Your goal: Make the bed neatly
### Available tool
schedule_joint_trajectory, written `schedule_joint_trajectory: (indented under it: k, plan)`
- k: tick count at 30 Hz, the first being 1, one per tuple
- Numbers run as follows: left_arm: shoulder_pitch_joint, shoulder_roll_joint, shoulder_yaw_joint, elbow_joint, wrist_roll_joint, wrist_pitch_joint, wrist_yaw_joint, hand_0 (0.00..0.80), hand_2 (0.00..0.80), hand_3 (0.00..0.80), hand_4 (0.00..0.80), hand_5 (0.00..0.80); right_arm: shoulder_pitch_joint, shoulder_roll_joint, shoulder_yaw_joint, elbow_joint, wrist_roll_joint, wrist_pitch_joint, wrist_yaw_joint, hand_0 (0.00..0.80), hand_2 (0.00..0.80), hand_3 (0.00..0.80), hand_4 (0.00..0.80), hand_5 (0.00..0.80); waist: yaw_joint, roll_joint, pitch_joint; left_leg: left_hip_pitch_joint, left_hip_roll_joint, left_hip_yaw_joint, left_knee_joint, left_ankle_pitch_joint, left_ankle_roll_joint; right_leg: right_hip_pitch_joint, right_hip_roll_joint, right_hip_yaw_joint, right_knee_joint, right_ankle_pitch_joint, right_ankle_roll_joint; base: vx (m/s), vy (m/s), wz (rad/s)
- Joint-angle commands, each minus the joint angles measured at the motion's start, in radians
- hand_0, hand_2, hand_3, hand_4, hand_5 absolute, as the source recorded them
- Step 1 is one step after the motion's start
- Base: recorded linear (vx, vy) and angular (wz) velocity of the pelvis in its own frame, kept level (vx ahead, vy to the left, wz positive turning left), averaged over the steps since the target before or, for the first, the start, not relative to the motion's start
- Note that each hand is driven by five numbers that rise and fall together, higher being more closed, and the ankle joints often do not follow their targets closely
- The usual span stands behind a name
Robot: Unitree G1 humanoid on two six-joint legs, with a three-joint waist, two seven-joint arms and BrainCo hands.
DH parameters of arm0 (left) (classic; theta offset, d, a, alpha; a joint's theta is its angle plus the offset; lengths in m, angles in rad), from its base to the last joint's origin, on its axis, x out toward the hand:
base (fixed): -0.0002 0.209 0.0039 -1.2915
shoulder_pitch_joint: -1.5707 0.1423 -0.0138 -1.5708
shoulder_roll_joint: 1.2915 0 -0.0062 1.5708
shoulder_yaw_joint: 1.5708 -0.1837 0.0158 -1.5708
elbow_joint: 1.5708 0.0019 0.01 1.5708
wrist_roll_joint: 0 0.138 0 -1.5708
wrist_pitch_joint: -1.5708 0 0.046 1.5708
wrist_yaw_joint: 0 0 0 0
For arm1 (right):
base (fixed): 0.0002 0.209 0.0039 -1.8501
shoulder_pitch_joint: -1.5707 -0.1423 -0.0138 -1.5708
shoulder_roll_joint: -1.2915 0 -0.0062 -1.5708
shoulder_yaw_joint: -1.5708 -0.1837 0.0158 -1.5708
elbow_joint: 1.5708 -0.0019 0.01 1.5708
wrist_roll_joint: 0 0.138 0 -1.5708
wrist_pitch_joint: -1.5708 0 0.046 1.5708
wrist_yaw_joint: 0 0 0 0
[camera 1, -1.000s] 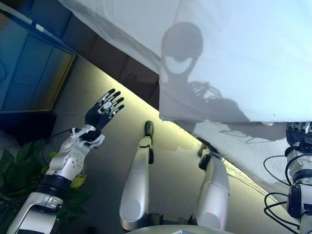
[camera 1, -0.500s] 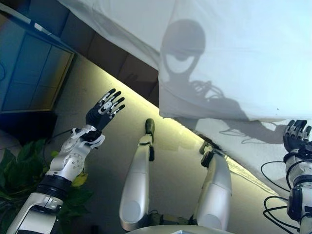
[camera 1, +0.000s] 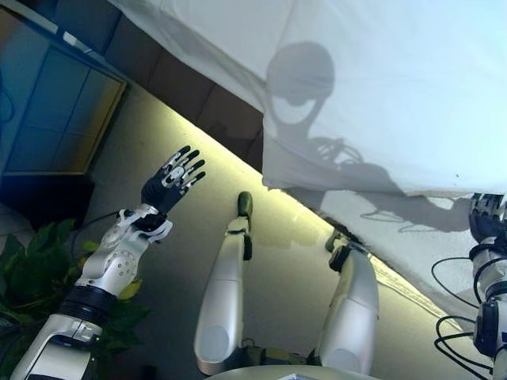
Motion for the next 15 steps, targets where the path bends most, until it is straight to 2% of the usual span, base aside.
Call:
schedule_joint_trajectory:
  k: [1,11,12,13,14,15]
  plan:
    - [-0.001,0.025,0.007,-0.043,-0.043,-0.014,-0.036,0.0,0.0,0.0,0.0,0.0,-0.041,-0.084,0.029,-0.031,0.033,-0.023,0.008,0.0,0.0,0.0,0.0,0.0,0.015,0.039,-0.018,-0.016,0.102,-0.09,0.034,0.011,-0.075,-0.039,-0.088,0.068,-0.024,0.122,0.136,0.043,-0.014,0.08]
    - [-0.011,0.054,0.009,-0.017,-0.047,0.003,-0.058,0.0,0.0,0.0,0.0,0.0,-0.052,-0.11,-0.011,-0.01,0.033,-0.048,-0.023,0.0,0.0,0.0,0.0,0.0,0.032,0.019,-0.034,-0.023,0.098,-0.108,0.038,0.014,-0.077,-0.037,-0.086,0.056,0.001,0.115,0.135,0.032,-0.038,0.06]
    - [-0.009,0.056,0.011,-0.015,-0.048,0.003,-0.061,0.0,0.0,0.0,0.0,0.0,-0.049,-0.108,-0.013,-0.011,0.033,-0.049,-0.024,0.251,0.251,0.251,0.251,0.251,0.031,0.016,-0.035,-0.023,0.098,-0.109,0.04,0.013,-0.077,-0.036,-0.084,0.056,-0.001,0.116,0.135,0.018,-0.004,0.09]
    - [-0.005,0.056,0.013,-0.011,-0.048,0.001,-0.064,0.0,0.0,0.0,0.0,0.0,-0.044,-0.105,-0.02,-0.012,0.033,-0.048,-0.031,0.609,0.609,0.609,0.609,0.609,0.03,0.013,-0.037,-0.021,0.1,-0.108,0.039,0.012,-0.078,-0.034,-0.084,0.055,-0.004,0.118,0.136,0.014,-0.001,0.08]
    - [-0.001,0.057,0.013,-0.008,-0.047,-0.002,-0.068,0.0,0.0,0.0,0.0,0.0,-0.04,-0.104,-0.028,-0.011,0.033,-0.044,-0.038,0.8,0.8,0.8,0.8,0.8,0.03,0.011,-0.039,-0.018,0.101,-0.106,0.036,0.012,-0.078,-0.03,-0.083,0.053,-0.009,0.119,0.136,0.016,0.011,0.06]
    - [0.001,0.056,0.015,-0.008,-0.047,-0.001,-0.071,0.0,0.0,0.0,0.0,0.0,-0.033,-0.102,-0.035,-0.008,0.033,-0.04,-0.042,0.8,0.8,0.8,0.8,0.8,0.029,0.01,-0.041,-0.015,0.102,-0.104,0.033,0.011,-0.078,-0.026,-0.083,0.052,-0.014,0.119,0.137,0.013,0.02,0.04]
